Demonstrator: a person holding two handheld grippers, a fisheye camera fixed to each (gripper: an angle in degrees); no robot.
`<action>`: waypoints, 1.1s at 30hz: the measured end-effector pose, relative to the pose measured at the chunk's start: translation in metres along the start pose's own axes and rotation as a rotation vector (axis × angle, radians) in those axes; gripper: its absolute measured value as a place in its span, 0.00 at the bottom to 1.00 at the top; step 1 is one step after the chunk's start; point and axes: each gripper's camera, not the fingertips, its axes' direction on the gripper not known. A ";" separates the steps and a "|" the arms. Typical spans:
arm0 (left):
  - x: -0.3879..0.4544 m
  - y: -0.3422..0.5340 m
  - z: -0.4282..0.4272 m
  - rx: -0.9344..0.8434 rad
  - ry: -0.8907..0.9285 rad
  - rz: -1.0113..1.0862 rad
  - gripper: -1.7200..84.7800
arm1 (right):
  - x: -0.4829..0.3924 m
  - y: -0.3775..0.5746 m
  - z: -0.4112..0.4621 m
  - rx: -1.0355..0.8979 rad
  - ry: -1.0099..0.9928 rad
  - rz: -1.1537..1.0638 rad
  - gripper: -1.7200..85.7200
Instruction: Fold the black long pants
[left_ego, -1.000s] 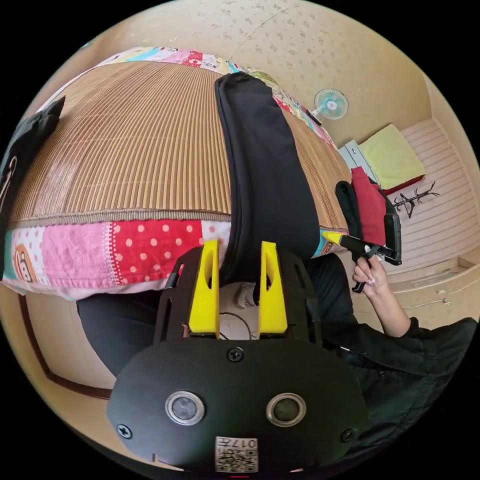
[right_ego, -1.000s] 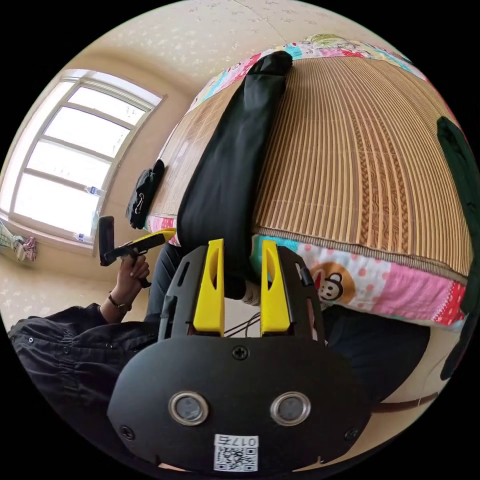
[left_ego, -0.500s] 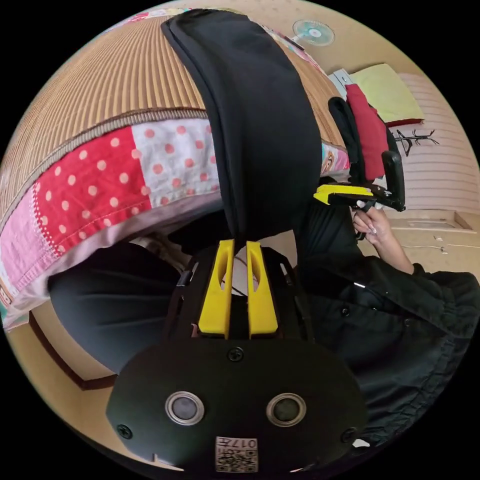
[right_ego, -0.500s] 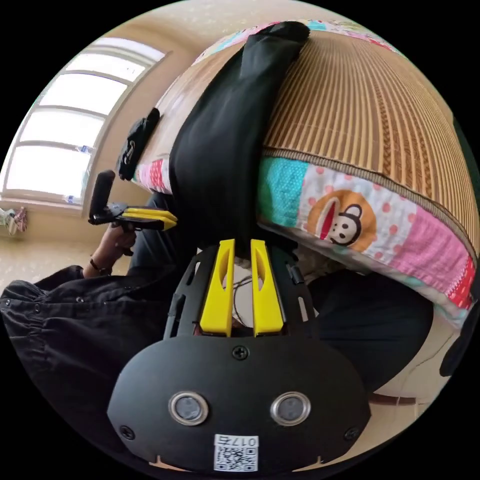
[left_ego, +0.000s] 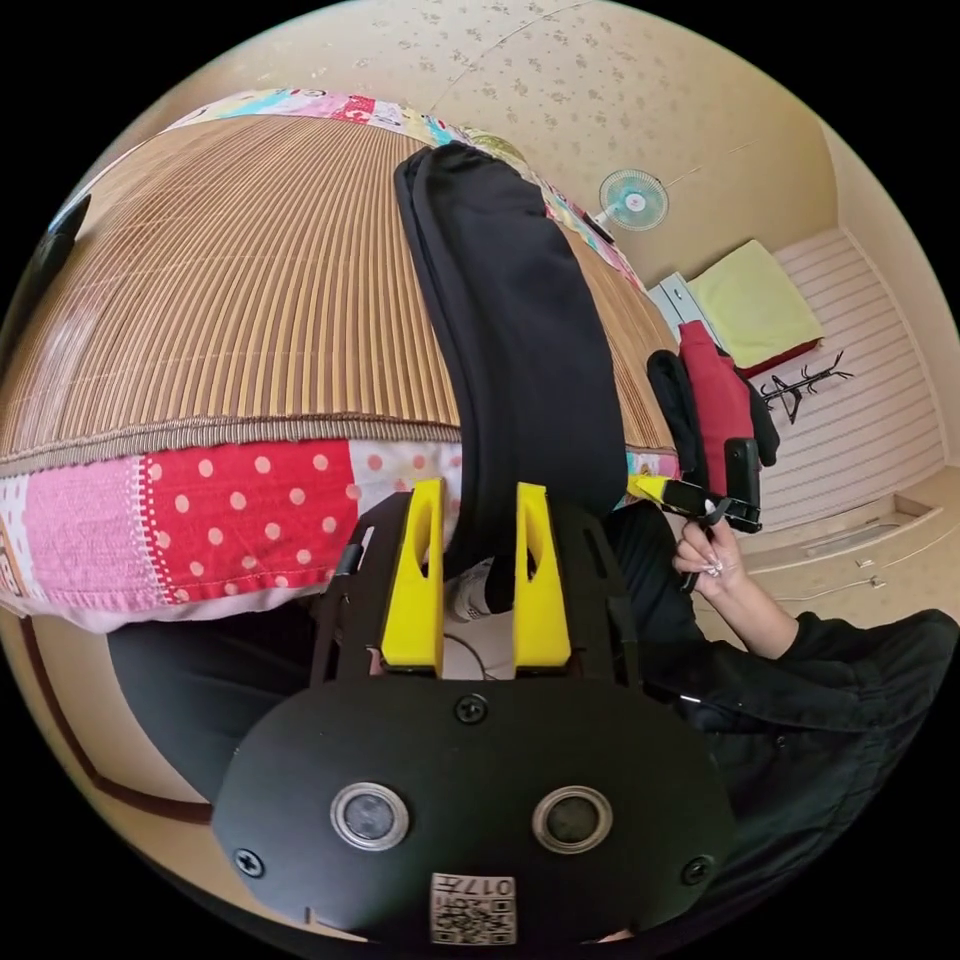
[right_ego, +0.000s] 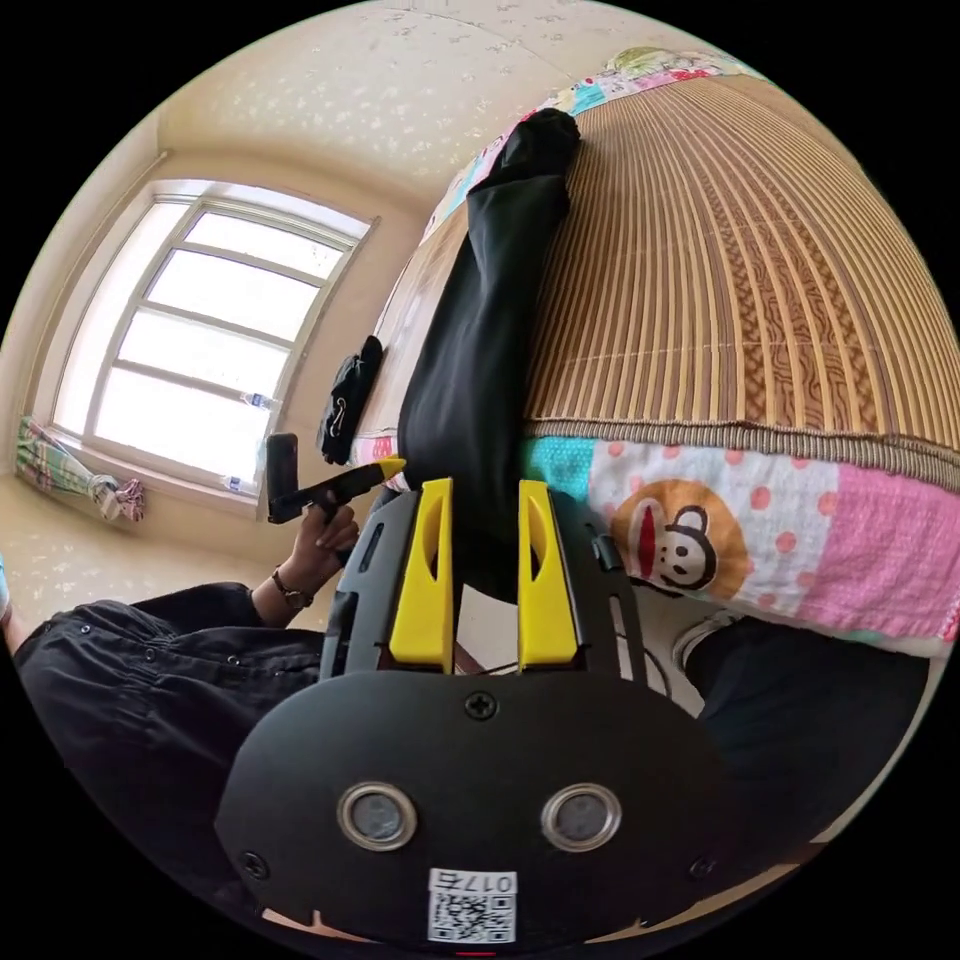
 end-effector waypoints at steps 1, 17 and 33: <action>0.004 0.004 0.004 -0.009 0.013 0.006 0.14 | -0.007 0.000 -0.001 0.022 0.012 -0.015 0.15; 0.003 0.047 0.012 0.051 0.140 0.055 0.19 | -0.029 0.030 0.018 -0.072 0.046 -0.125 0.15; 0.012 0.104 -0.060 0.095 0.574 0.236 0.07 | -0.072 0.087 -0.056 0.049 -0.392 -0.246 0.04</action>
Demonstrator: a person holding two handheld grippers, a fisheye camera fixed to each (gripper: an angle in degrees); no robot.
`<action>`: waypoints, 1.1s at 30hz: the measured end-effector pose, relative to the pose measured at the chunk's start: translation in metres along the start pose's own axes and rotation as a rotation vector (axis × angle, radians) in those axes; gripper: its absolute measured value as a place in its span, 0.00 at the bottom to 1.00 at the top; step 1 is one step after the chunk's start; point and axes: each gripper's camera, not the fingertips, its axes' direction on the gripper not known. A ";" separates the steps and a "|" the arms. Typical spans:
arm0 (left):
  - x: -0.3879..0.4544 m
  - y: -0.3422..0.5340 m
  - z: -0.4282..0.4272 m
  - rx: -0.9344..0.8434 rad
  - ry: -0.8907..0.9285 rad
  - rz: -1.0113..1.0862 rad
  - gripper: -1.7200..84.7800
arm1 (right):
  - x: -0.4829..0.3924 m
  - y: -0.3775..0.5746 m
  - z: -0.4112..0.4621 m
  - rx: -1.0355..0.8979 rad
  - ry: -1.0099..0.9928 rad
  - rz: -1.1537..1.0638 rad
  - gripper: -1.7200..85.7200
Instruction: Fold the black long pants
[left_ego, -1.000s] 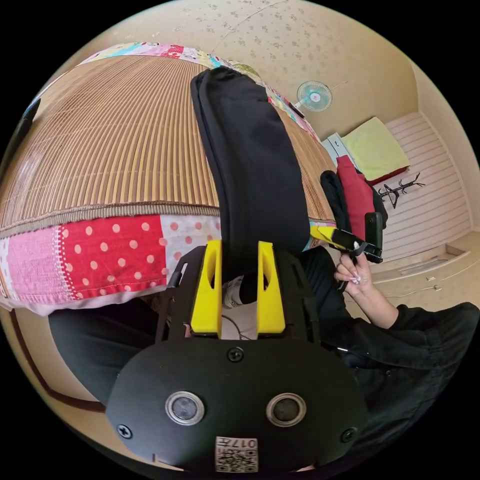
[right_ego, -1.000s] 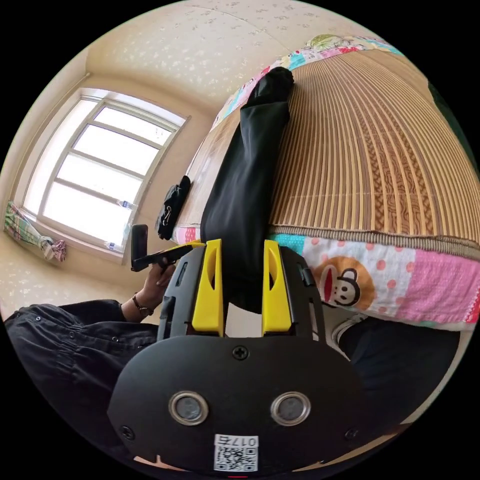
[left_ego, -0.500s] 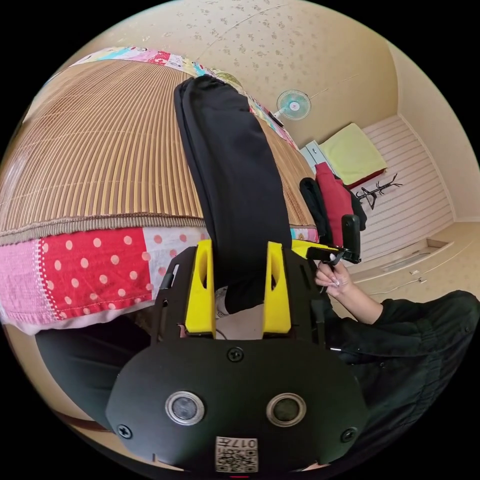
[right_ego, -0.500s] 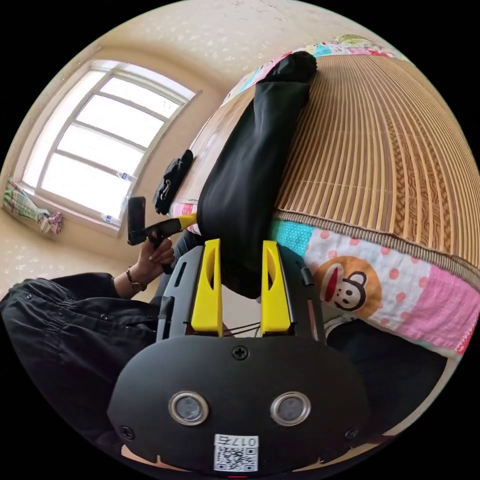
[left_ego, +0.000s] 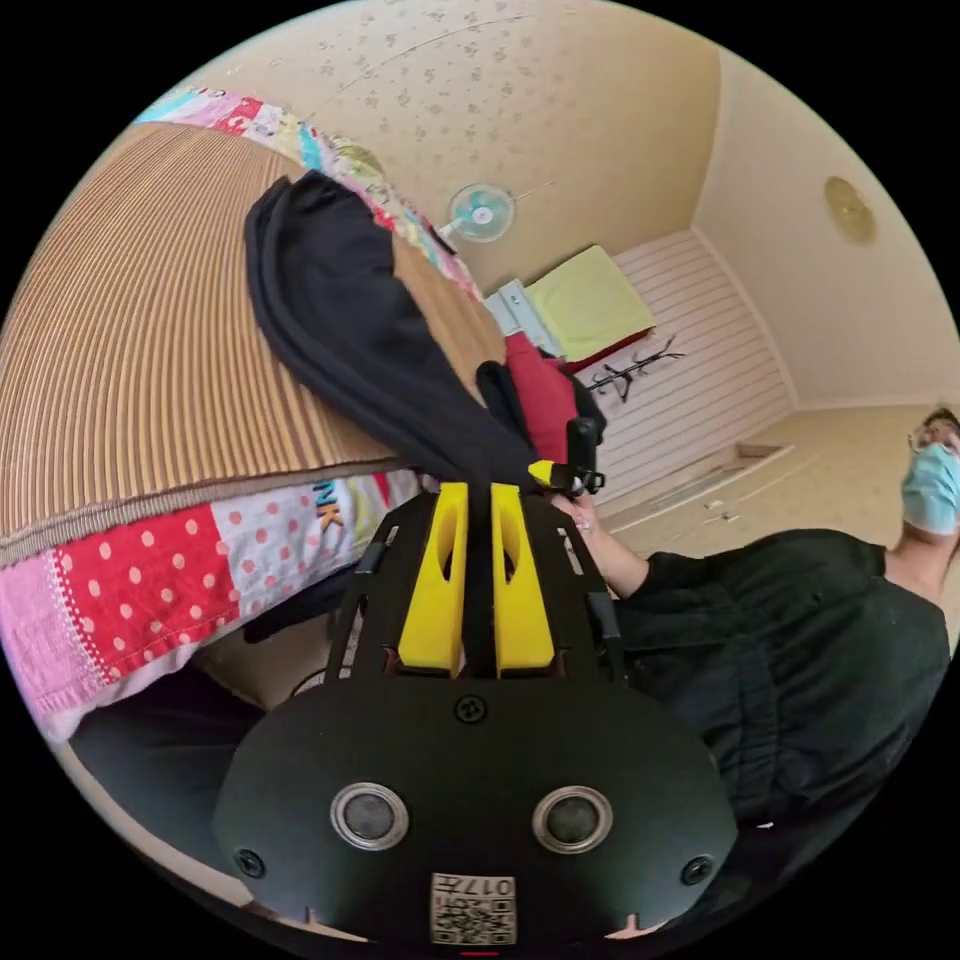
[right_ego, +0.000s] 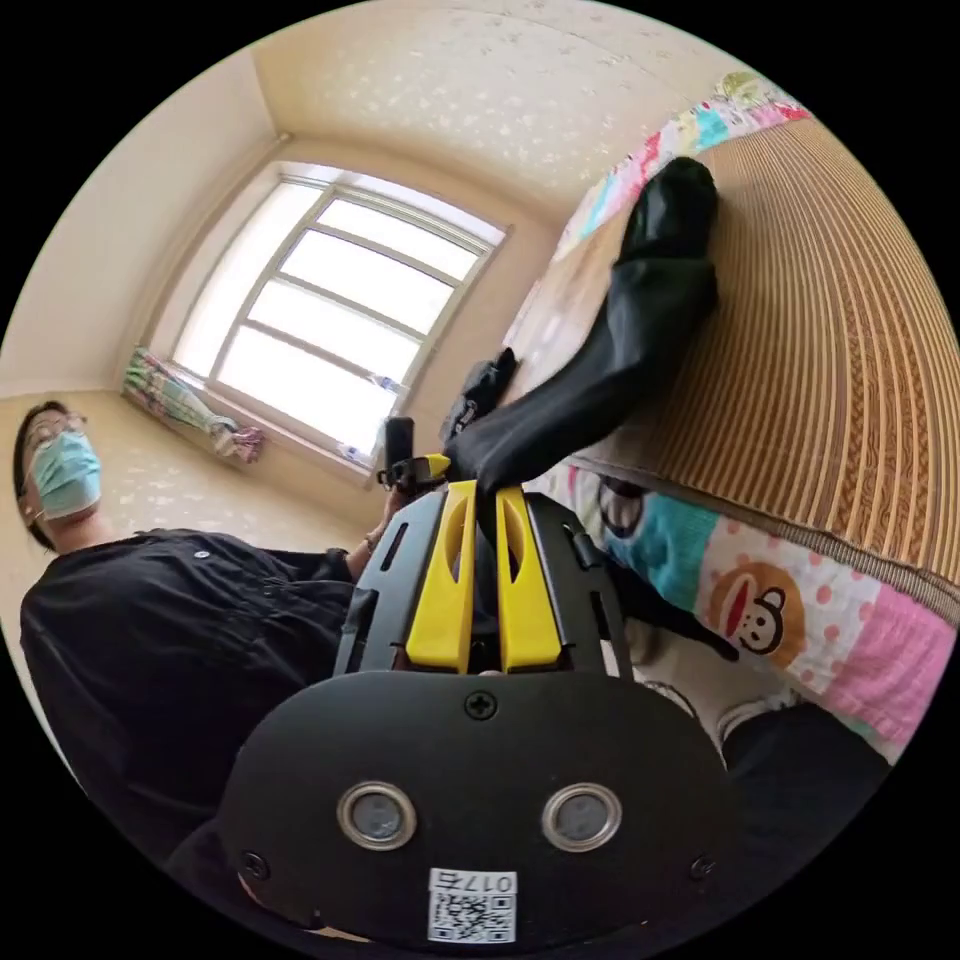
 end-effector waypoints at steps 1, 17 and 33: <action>0.024 -0.004 -0.013 0.031 0.071 0.081 0.07 | -0.026 -0.001 -0.015 0.048 -0.064 -0.067 0.04; 0.354 -0.104 -0.110 0.454 0.116 0.797 0.05 | -0.466 -0.082 -0.079 0.321 0.331 -0.902 0.04; 0.187 -0.232 0.010 0.218 -0.438 0.376 0.06 | -0.264 -0.250 0.003 0.207 0.779 -0.375 0.04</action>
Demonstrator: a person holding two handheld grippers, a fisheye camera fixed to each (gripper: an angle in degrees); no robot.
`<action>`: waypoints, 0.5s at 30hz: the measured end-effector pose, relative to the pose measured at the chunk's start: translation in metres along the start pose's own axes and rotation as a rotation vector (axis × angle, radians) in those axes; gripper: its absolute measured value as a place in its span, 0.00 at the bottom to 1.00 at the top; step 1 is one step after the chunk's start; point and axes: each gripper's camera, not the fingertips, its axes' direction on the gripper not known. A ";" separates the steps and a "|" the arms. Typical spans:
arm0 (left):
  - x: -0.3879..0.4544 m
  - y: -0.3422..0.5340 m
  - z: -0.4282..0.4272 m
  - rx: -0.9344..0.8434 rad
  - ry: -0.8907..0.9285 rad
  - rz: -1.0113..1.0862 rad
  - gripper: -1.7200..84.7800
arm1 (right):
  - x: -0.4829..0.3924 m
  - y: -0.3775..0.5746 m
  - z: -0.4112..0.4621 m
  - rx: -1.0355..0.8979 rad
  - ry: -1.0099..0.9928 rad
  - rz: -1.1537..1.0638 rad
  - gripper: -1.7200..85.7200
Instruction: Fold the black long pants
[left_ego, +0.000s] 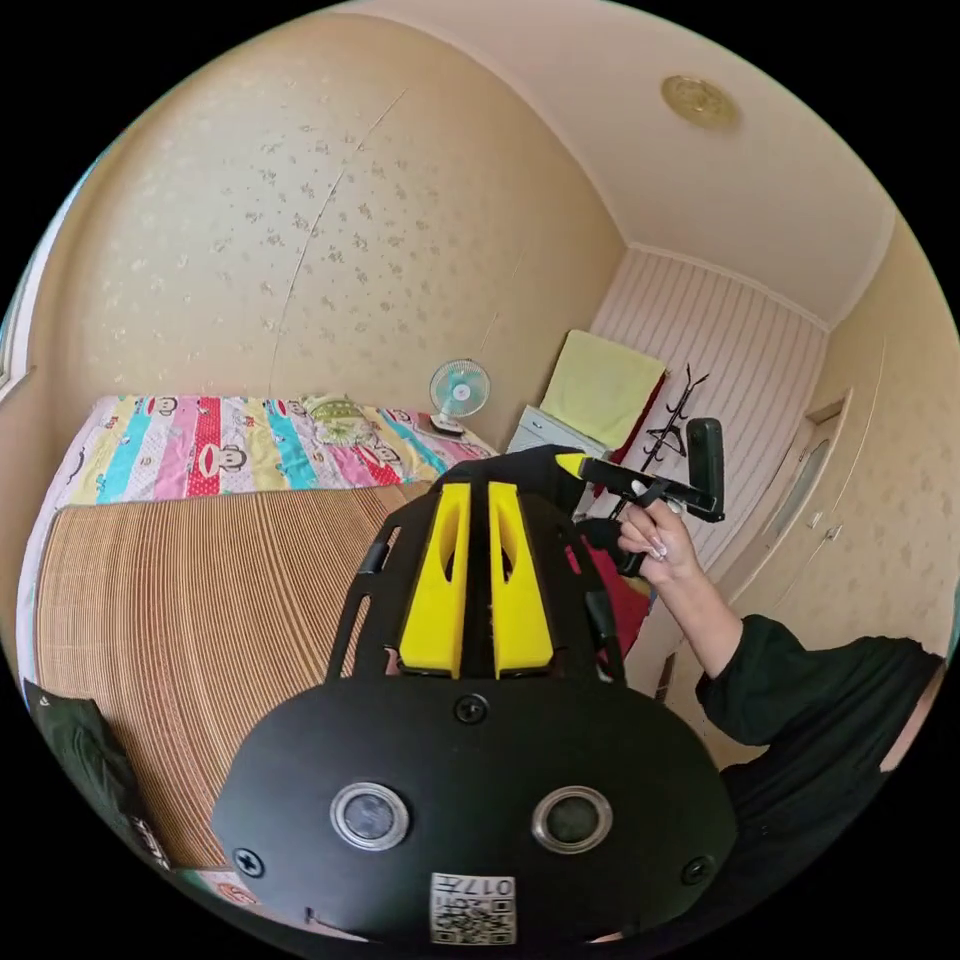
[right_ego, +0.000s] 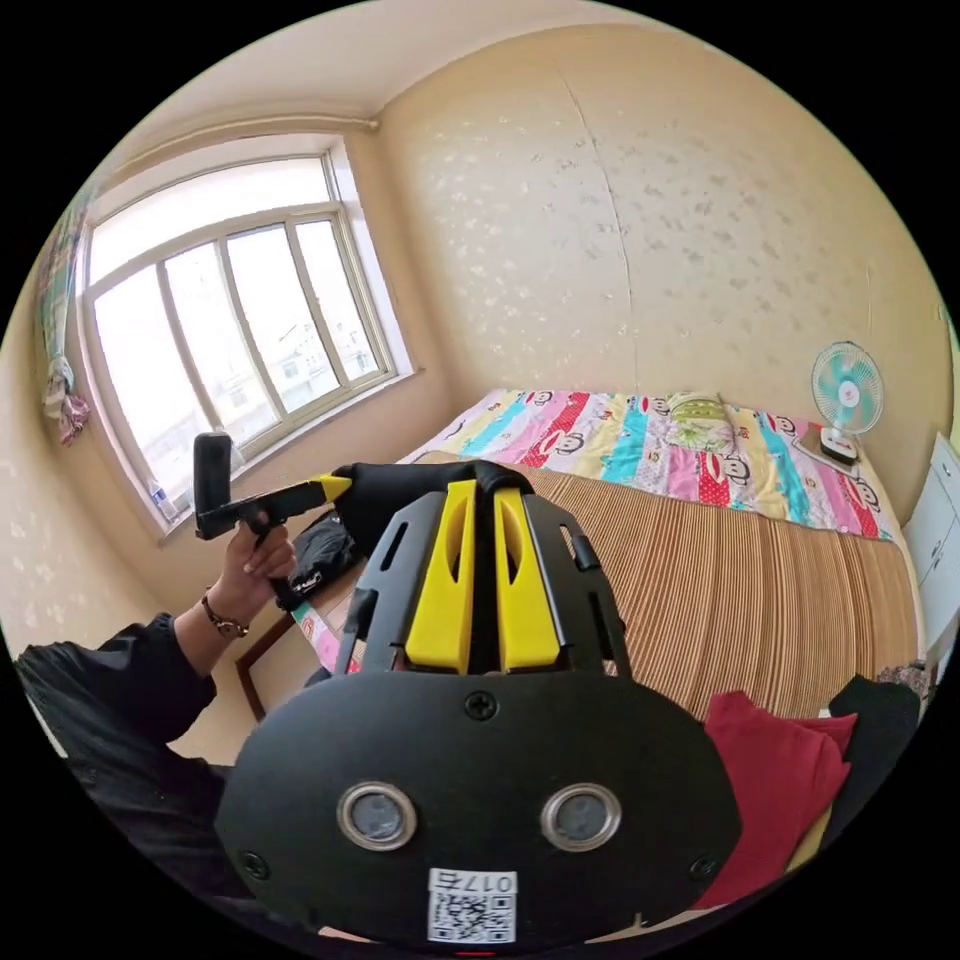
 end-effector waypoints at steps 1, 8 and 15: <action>-0.007 0.028 0.019 -0.065 0.011 0.006 0.07 | 0.008 0.030 0.016 -0.051 -0.005 -0.017 0.05; -0.026 0.197 0.133 -0.535 -0.094 -0.071 0.07 | 0.075 0.281 0.117 -0.474 0.053 0.410 0.07; -0.084 0.207 0.132 -0.362 0.030 -0.388 0.18 | 0.116 0.377 0.069 -0.360 -0.235 0.751 0.13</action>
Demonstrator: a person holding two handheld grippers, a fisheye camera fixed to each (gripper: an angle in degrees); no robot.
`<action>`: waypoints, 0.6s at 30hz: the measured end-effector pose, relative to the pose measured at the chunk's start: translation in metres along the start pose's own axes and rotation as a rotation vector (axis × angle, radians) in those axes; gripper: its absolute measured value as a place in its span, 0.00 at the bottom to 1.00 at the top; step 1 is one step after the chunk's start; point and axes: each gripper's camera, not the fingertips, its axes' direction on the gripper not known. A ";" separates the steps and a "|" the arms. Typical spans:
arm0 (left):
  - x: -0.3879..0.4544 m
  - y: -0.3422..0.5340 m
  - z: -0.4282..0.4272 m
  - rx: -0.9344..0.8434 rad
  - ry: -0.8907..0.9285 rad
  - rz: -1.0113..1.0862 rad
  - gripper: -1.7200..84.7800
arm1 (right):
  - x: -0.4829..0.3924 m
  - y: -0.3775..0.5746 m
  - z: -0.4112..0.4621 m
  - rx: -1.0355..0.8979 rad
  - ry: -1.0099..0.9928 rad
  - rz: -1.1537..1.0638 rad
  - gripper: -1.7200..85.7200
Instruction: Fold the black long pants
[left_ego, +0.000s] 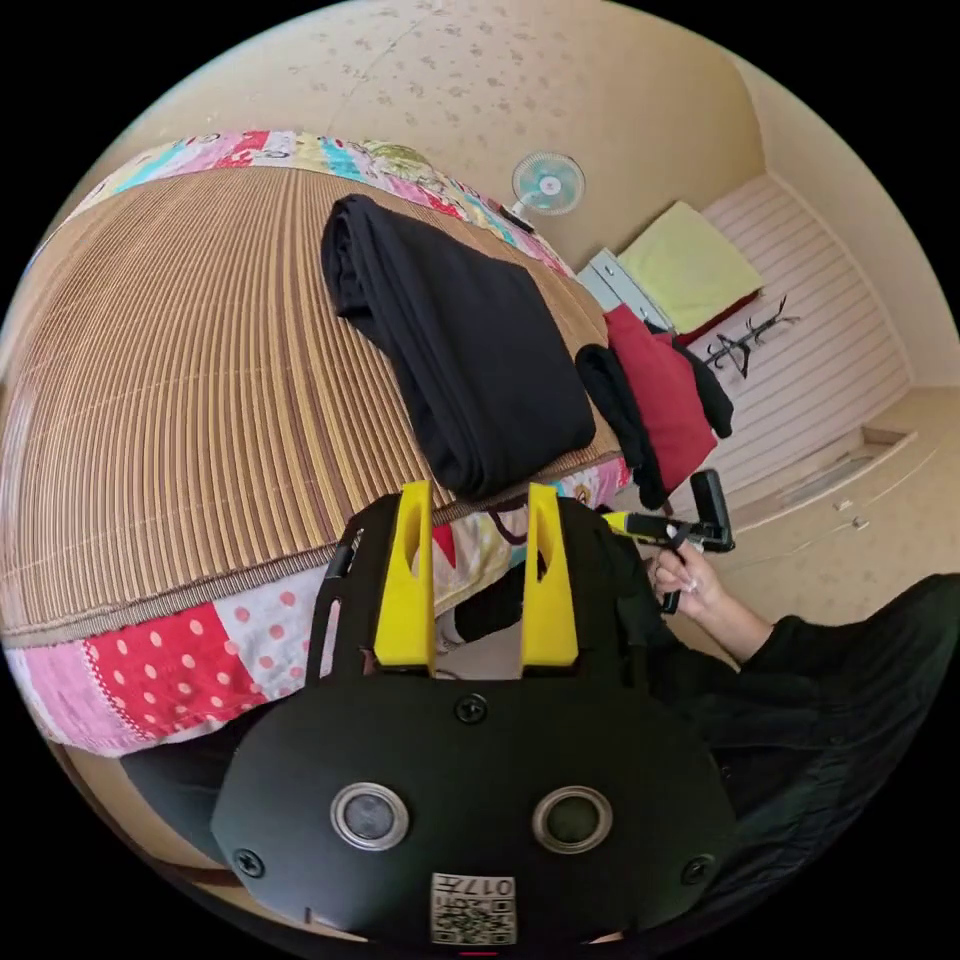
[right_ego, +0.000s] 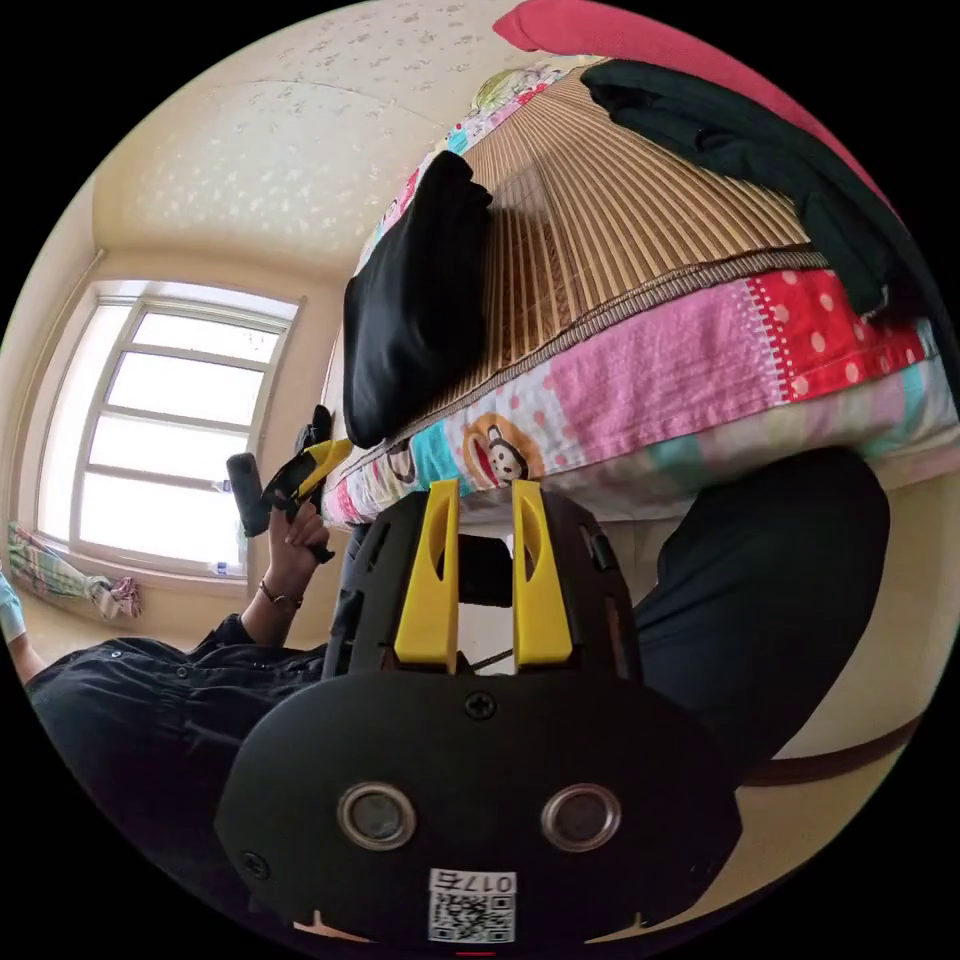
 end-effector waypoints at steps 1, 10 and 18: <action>-0.013 -0.020 -0.008 0.039 0.037 -0.045 0.20 | -0.004 -0.009 -0.015 0.030 0.002 -0.015 0.14; -0.094 -0.148 0.023 -0.045 0.179 -0.211 0.23 | -0.072 -0.175 -0.028 0.068 0.061 -0.189 0.27; -0.106 -0.138 0.032 -0.007 0.282 -0.261 0.17 | -0.074 -0.228 0.053 -0.105 0.015 -0.129 0.24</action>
